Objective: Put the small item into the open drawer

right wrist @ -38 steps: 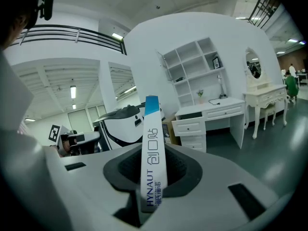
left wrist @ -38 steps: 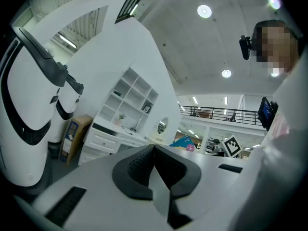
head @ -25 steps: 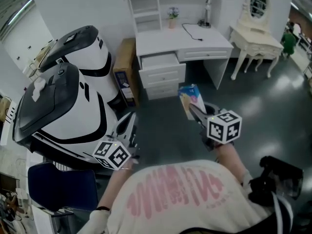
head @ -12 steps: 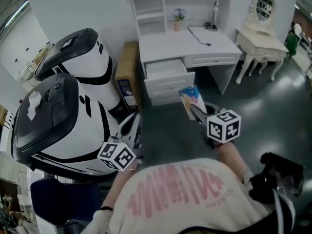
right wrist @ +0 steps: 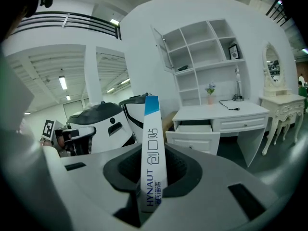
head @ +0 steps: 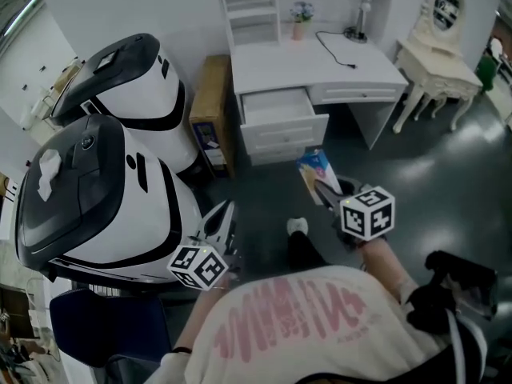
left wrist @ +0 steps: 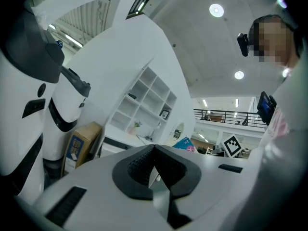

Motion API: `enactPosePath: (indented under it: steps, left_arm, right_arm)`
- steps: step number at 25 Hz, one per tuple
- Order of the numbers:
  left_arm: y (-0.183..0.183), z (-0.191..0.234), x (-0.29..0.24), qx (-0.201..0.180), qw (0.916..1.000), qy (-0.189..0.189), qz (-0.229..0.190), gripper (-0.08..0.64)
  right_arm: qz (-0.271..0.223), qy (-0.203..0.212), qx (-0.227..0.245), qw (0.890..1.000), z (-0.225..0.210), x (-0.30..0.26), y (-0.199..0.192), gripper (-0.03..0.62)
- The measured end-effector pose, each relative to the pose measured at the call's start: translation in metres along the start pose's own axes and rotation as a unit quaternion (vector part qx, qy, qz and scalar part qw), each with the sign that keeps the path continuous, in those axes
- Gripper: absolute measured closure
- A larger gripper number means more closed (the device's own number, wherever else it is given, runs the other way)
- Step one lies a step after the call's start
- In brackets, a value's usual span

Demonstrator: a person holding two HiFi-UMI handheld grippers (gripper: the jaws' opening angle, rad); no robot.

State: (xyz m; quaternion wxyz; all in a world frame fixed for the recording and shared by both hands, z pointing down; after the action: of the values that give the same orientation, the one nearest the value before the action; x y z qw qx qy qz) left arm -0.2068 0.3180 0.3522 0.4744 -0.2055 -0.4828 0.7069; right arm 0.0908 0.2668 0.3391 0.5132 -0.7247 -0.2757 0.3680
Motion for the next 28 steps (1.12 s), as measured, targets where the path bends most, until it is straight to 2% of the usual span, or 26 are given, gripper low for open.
enactPosePath:
  steps: [4, 8, 21, 28]
  left_arm:
    - [0.003, 0.017, -0.012, 0.003, 0.9998, 0.015, -0.01, 0.531]
    - [0.013, 0.033, -0.043, -0.008, 0.9998, 0.011, -0.017, 0.531]
    - [0.041, 0.085, -0.191, -0.013, 0.9991, 0.012, -0.038, 0.531]
    - [0.041, 0.107, -0.266, -0.017, 0.9987, 0.012, -0.046, 0.531]
  right_arm:
    - [0.002, 0.013, 0.001, 1.0, -0.011, -0.029, 0.001, 0.505]
    - [-0.011, 0.017, 0.0, 1.0, -0.033, -0.064, 0.013, 0.505]
    - [-0.03, 0.042, 0.011, 0.999, -0.128, -0.179, 0.094, 0.505]
    - [-0.033, 0.052, 0.023, 0.998, -0.179, -0.23, 0.125, 0.505]
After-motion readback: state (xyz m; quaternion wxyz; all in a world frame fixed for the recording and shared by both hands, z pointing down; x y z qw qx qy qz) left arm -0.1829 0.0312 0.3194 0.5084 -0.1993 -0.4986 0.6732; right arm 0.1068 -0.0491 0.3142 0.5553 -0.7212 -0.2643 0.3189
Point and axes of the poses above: the fingertips, and each gripper's own axes: x backward along the fingers, z to its left, y out of its top, the point moved 8 cm from there along x, backward along the fingers, and after that the axes turned 12 degrees about -z, right-handed, at the moved point
